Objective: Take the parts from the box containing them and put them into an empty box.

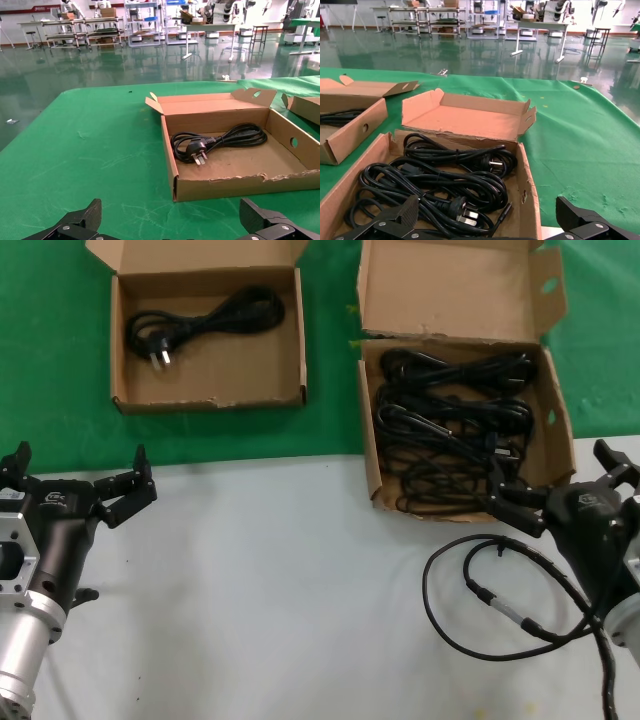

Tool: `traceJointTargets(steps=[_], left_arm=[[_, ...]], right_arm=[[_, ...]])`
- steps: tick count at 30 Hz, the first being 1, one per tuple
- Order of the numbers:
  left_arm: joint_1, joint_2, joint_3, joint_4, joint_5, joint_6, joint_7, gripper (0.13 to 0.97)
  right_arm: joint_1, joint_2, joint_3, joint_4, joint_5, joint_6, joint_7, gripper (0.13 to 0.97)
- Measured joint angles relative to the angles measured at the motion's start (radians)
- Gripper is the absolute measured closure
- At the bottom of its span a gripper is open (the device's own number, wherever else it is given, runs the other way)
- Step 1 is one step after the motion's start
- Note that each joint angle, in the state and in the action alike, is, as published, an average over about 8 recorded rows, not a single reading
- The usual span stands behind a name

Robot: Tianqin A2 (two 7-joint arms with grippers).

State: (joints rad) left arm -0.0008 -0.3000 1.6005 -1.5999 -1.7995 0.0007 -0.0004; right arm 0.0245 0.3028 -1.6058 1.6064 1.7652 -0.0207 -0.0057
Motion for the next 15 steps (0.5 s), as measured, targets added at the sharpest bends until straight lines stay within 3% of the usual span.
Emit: traceJointTargets(steps=[15], left_arm=[[0.0,0.0,0.0,0.0,0.0,0.0,0.0,0.132]], right_arm=[[0.0,0.0,0.0,0.0,0.0,0.0,0.0,0.129]])
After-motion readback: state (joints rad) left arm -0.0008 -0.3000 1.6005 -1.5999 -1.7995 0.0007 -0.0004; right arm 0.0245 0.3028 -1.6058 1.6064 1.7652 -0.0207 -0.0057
